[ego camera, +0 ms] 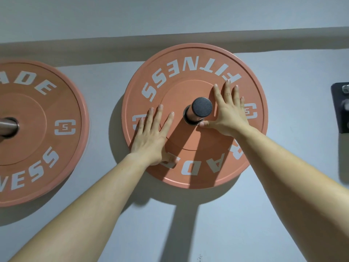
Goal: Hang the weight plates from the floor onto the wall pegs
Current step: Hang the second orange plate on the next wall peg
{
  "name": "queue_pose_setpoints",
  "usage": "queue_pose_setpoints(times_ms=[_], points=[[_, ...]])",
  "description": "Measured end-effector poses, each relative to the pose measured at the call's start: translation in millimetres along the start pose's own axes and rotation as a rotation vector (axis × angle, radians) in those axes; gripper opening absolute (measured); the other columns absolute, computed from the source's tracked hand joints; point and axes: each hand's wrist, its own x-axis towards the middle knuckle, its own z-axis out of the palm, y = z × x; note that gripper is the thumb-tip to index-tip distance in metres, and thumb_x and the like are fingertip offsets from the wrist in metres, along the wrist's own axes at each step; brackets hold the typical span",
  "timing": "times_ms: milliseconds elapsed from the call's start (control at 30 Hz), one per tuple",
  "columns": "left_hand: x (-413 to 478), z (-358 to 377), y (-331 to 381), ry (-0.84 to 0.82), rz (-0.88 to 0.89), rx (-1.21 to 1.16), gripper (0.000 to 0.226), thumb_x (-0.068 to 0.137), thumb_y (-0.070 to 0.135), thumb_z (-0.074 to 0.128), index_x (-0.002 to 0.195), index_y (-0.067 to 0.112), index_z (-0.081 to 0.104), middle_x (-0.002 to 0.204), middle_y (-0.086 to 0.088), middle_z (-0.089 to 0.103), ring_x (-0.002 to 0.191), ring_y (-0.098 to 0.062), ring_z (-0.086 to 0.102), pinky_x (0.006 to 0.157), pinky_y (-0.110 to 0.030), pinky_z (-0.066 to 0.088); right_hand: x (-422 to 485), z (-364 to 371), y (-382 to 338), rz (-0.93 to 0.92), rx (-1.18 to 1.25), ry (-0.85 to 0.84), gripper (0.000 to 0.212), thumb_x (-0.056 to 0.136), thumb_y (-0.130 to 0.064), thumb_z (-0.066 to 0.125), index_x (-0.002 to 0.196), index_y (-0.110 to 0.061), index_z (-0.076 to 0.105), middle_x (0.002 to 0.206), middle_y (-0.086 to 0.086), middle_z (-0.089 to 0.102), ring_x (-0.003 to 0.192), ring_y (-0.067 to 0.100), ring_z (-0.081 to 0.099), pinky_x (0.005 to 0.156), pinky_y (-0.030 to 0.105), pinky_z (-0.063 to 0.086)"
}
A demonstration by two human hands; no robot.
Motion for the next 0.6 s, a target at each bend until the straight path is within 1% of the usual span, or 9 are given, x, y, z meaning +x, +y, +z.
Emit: queue_pose_setpoints(times_ms=[133, 267, 367, 433, 600], points=[[-2, -2, 0, 0.006, -0.002, -0.02, 0.127, 0.071, -0.012, 0.055, 0.15, 0.029, -0.036, 0.153, -0.007, -0.049, 0.143, -0.031, -0.04, 0.123, -0.052, -0.009, -1, 1, 0, 0.014, 0.051, -0.012, 0.132, 0.069, -0.066, 0.078, 0.159, -0.029, -0.012, 0.163, 0.004, -0.028, 0.149, 0.031, -0.027, 0.121, 0.053, -0.006], [0, -8, 3, -0.042, -0.001, -0.019, 0.127, 0.078, -0.003, 0.065, 0.151, 0.028, -0.034, 0.154, -0.008, -0.047, 0.144, -0.032, -0.038, 0.124, -0.053, -0.006, -6, 3, 0, 0.013, 0.047, 0.002, 0.132, 0.07, -0.069, 0.075, 0.159, -0.027, -0.013, 0.163, 0.003, -0.028, 0.149, 0.029, -0.027, 0.121, 0.051, -0.004], [3, -6, -3, -0.022, 0.004, -0.003, 0.125, 0.077, -0.011, 0.057, 0.151, 0.03, -0.034, 0.153, -0.006, -0.048, 0.144, -0.03, -0.038, 0.124, -0.052, -0.005, -10, 4, 2, 0.014, 0.026, -0.045, 0.146, 0.06, -0.074, 0.078, 0.157, -0.026, -0.019, 0.162, 0.003, -0.032, 0.148, 0.029, -0.029, 0.121, 0.051, -0.005], [6, -4, -7, -0.006, 0.023, -0.001, 0.121, 0.08, -0.009, 0.054, 0.151, 0.032, -0.034, 0.153, -0.004, -0.048, 0.144, -0.029, -0.039, 0.123, -0.051, -0.008, -13, 4, 4, 0.016, 0.011, -0.078, 0.154, 0.053, -0.076, 0.081, 0.156, -0.025, -0.023, 0.161, 0.004, -0.034, 0.147, 0.029, -0.031, 0.122, 0.051, -0.006], [8, -9, -8, -0.01, 0.029, 0.01, 0.118, 0.08, -0.008, 0.051, 0.15, 0.032, -0.034, 0.154, -0.004, -0.047, 0.144, -0.029, -0.039, 0.122, -0.051, -0.01, -14, 2, 7, 0.021, 0.008, -0.114, 0.157, 0.052, -0.072, 0.084, 0.155, -0.024, -0.024, 0.16, 0.005, -0.035, 0.147, 0.03, -0.031, 0.121, 0.05, -0.006]])
